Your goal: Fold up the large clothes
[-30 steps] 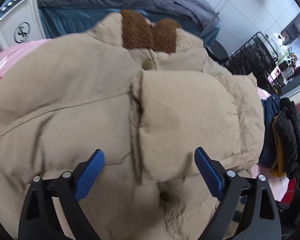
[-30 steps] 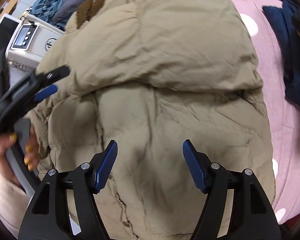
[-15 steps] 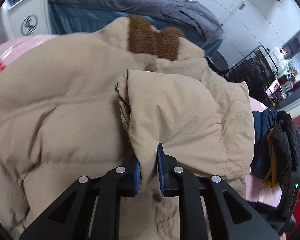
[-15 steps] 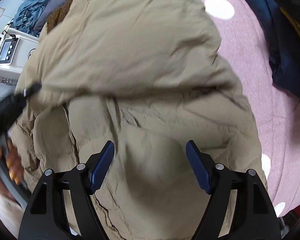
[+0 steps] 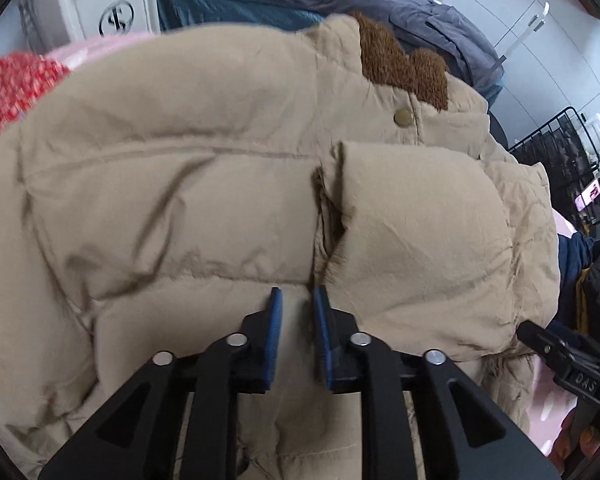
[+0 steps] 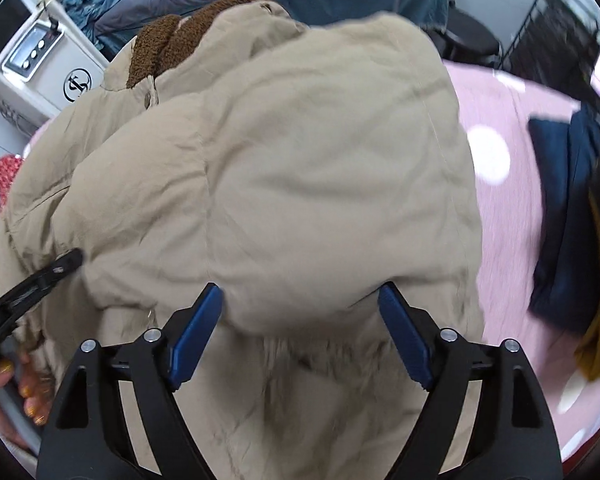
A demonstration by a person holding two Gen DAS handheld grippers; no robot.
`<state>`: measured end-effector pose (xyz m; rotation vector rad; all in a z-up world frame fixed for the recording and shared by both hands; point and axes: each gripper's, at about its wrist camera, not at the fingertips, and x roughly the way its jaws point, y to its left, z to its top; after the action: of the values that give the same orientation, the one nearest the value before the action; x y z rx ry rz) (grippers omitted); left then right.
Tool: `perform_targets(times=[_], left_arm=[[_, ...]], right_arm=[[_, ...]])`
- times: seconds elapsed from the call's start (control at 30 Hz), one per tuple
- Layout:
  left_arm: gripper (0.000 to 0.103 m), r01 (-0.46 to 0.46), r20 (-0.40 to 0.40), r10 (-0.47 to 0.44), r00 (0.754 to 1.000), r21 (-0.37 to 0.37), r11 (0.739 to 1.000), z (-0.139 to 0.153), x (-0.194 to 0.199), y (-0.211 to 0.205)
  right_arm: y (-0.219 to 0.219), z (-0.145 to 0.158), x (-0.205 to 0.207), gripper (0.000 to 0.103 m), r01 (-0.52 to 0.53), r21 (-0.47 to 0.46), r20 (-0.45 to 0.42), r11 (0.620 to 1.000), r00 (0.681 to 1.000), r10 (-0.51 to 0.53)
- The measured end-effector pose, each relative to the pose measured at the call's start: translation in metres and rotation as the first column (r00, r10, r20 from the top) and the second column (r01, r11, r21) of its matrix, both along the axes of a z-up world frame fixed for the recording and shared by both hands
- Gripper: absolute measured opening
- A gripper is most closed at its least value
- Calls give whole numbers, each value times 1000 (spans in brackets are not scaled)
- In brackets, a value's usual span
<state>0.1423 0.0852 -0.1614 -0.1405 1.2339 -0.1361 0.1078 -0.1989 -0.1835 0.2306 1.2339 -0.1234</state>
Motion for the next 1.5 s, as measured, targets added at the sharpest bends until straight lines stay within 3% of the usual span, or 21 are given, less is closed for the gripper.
perform_targets(times=[0.07,0.13,0.27,0.43,0.57,0.83,1.0,1.1,1.23,1.5], left_arm=[[57,-10,45,8,999,47,999,11,-4,2],[67,-15,92,10,996,54,998,23,-7,-2],[74,20,100,-27,995,74,997,26,-7,-13],[74,51,37,-55,998,81,995,10,-8,-21],[84,70,15,-71,997,82,994,4,-10,-28],[91,137,6,-139,990,137,981,4,-35,-25],[93,147,-4,-148,989,140,979,10,-55,-13],[93,145,-24,-143,989,120,982,12,-70,-2],[93,122,-27,-120,992,114,986,16,-87,14],[93,35,21,-39,999,169,985,30,-118,53]], right_arm=[[2,-8,11,87,-12,-45,-30,999,999,11],[1,-18,18,90,-19,-50,-71,999,997,15],[14,-41,33,97,-52,-95,-119,994,992,41],[23,-67,48,98,-52,-145,-173,988,985,27],[30,-74,60,98,-51,-187,-185,981,983,16],[42,-74,59,99,10,-267,-103,964,994,-39],[39,-70,44,99,41,-244,-117,969,991,-72],[35,-60,46,98,16,-231,-136,973,990,-48],[41,-34,25,98,2,-219,-71,976,997,-18],[77,1,-54,98,-87,-145,-3,986,996,88]])
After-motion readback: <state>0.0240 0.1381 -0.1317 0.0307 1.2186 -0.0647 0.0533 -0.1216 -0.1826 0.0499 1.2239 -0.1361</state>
